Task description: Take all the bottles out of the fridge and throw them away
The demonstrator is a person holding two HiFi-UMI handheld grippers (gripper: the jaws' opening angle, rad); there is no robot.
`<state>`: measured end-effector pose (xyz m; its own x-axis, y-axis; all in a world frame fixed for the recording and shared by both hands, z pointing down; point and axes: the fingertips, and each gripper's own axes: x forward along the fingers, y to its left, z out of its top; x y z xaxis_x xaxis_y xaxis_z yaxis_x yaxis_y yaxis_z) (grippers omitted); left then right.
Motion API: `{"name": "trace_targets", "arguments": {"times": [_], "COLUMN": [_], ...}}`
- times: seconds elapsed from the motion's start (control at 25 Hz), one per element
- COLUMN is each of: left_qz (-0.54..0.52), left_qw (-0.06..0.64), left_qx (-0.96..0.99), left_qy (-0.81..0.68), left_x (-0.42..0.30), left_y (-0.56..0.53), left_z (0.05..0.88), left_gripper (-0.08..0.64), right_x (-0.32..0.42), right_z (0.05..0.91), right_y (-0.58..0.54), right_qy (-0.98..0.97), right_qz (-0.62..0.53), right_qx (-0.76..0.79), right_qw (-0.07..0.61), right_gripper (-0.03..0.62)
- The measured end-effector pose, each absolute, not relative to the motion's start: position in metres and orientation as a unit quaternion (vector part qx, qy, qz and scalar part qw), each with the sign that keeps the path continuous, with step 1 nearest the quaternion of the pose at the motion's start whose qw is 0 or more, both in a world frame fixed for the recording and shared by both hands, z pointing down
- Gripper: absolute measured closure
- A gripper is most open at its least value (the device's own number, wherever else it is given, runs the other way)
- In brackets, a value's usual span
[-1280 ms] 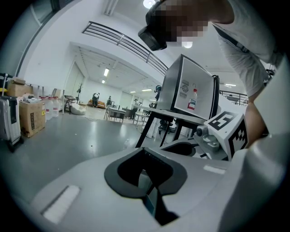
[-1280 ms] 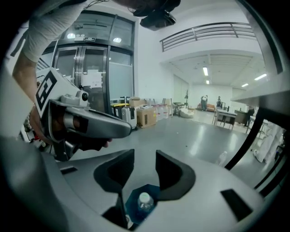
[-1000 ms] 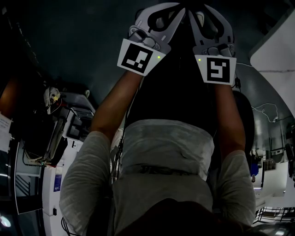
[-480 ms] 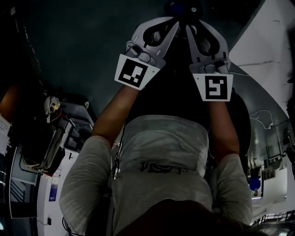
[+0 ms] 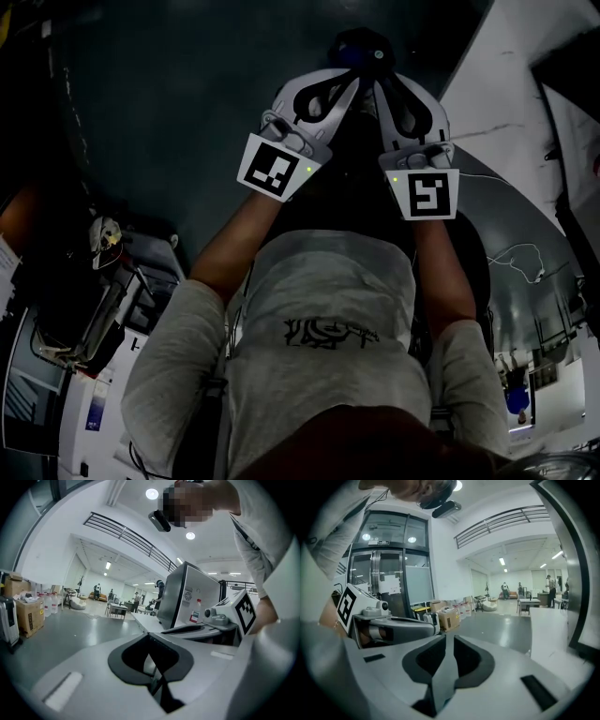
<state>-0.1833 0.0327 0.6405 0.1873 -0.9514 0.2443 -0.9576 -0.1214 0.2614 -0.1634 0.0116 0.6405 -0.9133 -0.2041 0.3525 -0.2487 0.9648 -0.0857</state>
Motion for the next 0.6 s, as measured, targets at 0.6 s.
{"name": "trace_targets", "arguments": {"times": [0.6], "left_qz": [-0.020], "left_qw": [0.149], "left_qx": [0.756], "left_qy": [-0.638], "left_x": [-0.185], "left_y": [0.019], "left_z": [0.525], "left_gripper": [0.551], "right_x": [-0.164], "right_z": [0.540], "right_y": [-0.015], "right_qy": [-0.979], "right_qz": [0.057], "right_qx": [0.134], "right_qw": [0.145], "right_gripper": [0.566]}}
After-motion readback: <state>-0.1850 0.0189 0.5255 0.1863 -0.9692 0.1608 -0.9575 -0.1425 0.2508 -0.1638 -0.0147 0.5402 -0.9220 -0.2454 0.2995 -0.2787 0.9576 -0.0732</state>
